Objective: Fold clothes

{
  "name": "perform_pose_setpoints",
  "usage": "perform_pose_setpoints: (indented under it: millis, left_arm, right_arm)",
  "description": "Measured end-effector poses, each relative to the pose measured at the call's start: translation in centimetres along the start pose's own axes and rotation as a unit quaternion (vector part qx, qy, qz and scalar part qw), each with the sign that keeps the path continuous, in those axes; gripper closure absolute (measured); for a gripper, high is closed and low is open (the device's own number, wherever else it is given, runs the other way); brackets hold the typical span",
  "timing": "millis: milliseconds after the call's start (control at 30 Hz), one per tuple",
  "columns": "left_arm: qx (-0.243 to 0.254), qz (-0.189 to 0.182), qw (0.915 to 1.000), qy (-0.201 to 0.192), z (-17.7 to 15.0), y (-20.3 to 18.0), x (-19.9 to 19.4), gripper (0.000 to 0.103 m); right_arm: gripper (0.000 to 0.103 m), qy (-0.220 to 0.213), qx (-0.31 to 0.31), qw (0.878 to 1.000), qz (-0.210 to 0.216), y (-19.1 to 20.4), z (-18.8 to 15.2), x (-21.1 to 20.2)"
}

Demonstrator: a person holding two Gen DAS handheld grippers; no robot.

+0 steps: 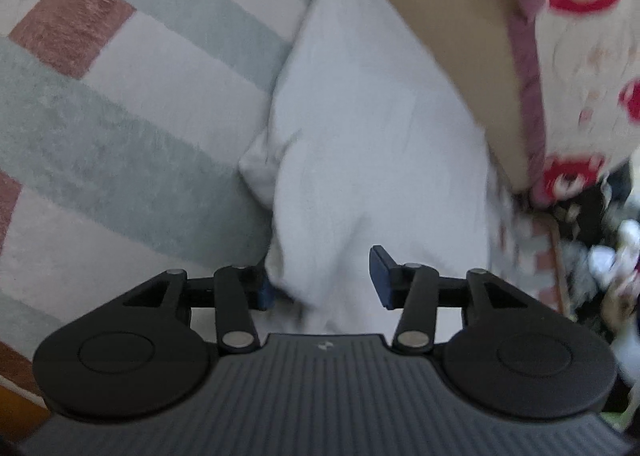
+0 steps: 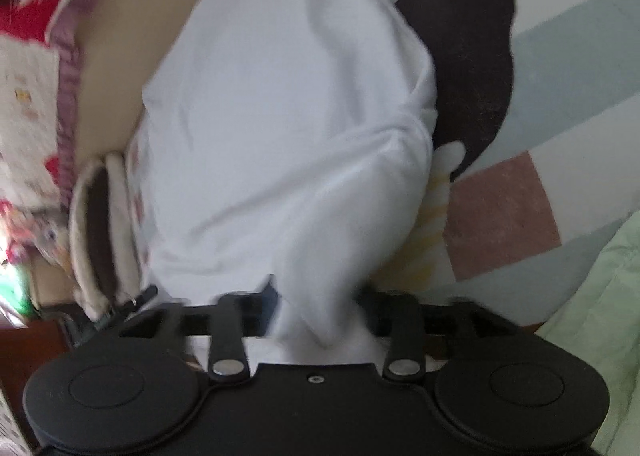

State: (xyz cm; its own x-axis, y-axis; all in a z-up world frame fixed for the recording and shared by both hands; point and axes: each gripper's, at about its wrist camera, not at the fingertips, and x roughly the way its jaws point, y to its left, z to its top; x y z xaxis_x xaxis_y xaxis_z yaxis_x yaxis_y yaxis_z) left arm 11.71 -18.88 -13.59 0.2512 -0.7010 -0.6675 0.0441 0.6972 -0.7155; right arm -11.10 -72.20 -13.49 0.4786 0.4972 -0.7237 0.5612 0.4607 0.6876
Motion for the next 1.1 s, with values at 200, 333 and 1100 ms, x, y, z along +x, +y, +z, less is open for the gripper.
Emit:
perform_pose_setpoints:
  millis: [200, 333, 1100]
  left_arm:
    - [-0.013, -0.007, 0.9999, 0.001, 0.5, 0.4, 0.1, 0.057]
    - [0.033, 0.031, 0.9984, 0.035, -0.4, -0.9, 1.7, 0.053]
    - [0.088, -0.012, 0.9897, 0.113, -2.2, -5.1, -5.1, 0.094]
  right_arm:
    - [0.043, 0.014, 0.058, 0.998, 0.022, -1.7, 0.0, 1.3]
    - [0.043, 0.035, 0.062, 0.997, 0.010, -2.1, -0.4, 2.5]
    - [0.087, 0.011, -0.115, 0.993, -0.012, 5.8, -1.8, -6.0]
